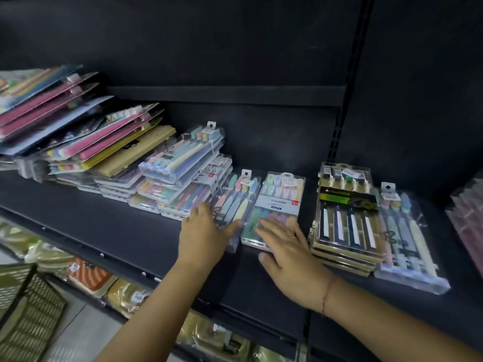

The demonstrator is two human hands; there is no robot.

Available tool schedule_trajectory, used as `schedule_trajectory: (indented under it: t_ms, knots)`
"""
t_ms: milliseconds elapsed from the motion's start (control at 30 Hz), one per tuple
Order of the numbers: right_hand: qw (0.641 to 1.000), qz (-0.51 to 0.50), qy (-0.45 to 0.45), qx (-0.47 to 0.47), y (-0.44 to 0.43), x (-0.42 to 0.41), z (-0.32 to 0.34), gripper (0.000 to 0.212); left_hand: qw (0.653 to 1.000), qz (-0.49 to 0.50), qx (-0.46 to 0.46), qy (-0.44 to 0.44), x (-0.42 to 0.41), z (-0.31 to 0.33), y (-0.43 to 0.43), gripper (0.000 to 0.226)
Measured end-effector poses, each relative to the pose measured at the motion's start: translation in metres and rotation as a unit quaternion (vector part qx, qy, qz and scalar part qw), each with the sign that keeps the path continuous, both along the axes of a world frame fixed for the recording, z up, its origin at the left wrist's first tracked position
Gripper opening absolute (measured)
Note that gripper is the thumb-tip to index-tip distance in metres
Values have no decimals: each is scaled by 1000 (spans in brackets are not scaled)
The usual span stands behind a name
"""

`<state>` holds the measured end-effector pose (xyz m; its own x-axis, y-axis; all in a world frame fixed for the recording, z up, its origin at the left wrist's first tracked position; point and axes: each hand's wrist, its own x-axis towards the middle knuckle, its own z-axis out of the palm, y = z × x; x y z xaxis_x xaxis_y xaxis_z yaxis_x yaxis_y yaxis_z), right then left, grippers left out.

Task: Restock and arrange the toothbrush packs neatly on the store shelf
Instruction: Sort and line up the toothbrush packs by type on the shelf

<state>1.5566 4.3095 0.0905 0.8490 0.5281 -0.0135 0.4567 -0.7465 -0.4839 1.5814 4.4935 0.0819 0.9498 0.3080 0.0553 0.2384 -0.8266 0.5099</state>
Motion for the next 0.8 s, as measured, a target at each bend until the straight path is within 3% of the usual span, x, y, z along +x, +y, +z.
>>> schedule_trajectory:
  t_ms: [233, 367, 500, 567, 667, 800]
  knots:
    - [1000, 10, 13, -4, -4, -1, 2, 52, 991, 55, -64, 101, -5, 13, -1, 100]
    - [1000, 16, 12, 17, -8, -4, -2, 51, 972, 52, -199, 116, -17, 24, 1, 51]
    - [994, 3, 26, 107, -7, -17, -1, 50, 934, 33, -351, 60, -43, 29, 4, 51]
    - [971, -19, 77, 227, -3, -28, 6, 52, 917, 10, -399, 4, -57, 29, -3, 50]
    - [898, -48, 163, 405, 4, -47, 24, 57, 906, -46, -416, -63, -76, 37, -23, 39]
    - [841, -126, 141, 508, -19, -56, 53, 60, 906, -127, -392, -95, -76, 55, -52, 49]
